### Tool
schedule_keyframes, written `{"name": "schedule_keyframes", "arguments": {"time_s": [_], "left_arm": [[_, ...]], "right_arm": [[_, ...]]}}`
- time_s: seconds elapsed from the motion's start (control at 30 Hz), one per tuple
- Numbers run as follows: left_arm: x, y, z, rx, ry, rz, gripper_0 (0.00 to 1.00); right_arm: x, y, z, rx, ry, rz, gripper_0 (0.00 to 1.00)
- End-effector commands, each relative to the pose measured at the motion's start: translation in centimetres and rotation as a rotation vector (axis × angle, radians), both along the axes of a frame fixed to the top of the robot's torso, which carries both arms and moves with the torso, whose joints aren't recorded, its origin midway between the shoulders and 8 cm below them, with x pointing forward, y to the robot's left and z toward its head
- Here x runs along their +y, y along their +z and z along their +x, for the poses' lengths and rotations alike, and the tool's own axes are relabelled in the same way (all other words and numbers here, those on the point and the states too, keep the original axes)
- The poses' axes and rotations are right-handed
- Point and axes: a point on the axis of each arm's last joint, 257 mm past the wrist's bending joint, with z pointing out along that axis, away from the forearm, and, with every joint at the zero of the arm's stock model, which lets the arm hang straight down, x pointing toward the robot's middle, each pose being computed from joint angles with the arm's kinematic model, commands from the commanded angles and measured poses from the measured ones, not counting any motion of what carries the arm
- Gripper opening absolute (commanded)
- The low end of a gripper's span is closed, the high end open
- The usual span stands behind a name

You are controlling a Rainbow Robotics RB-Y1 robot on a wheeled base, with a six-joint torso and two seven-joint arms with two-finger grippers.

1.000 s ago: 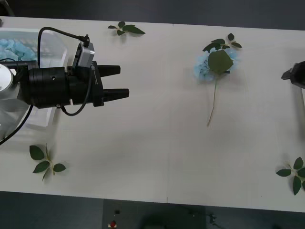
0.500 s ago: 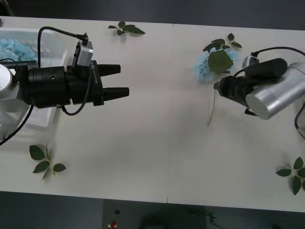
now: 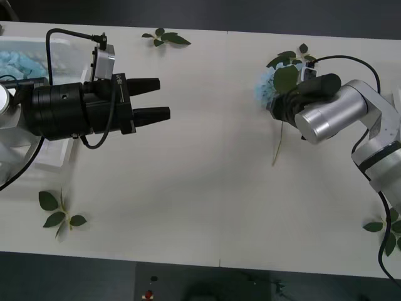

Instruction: Put the red flowers into the right box and the blue flowers into the left box

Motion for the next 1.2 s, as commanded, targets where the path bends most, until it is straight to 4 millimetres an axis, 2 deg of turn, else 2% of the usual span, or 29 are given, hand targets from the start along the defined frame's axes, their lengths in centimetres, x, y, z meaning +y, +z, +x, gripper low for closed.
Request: {"name": "schedule_keyframes", "arguments": {"time_s": [0.03,0.17,0.4,0.43,0.53,1.1,1.2], "left_arm": [[0.8,1.7,0.0,-0.013,0.020,-0.007,0.89],[1.0,1.7,0.1,-0.015,0.021,0.000,0.89],[1.1,1.6,0.1,-0.017,0.023,0.003,0.89],[1.0,1.7,0.1,-0.018,0.023,0.003,0.89],[1.0,1.7,0.1,-0.016,0.022,0.001,0.89],[1.1,1.6,0.2,-0.016,0.024,0.004,0.89],[1.0,1.6,0.2,-0.018,0.024,0.005,0.89]], "right_arm": [[1.2,1.5,2.0,-0.044,0.038,-0.028,1.00],[1.5,0.6,2.5,-0.044,0.037,-0.020,1.00],[1.8,0.3,2.7,-0.050,0.041,-0.010,1.00],[1.9,0.3,2.8,-0.051,0.042,-0.008,0.78],[2.1,0.4,2.8,-0.055,0.045,-0.002,0.02],[2.2,0.6,3.0,-0.067,0.051,0.003,0.00],[2.6,1.4,3.1,-0.081,0.065,0.006,0.00]]}}
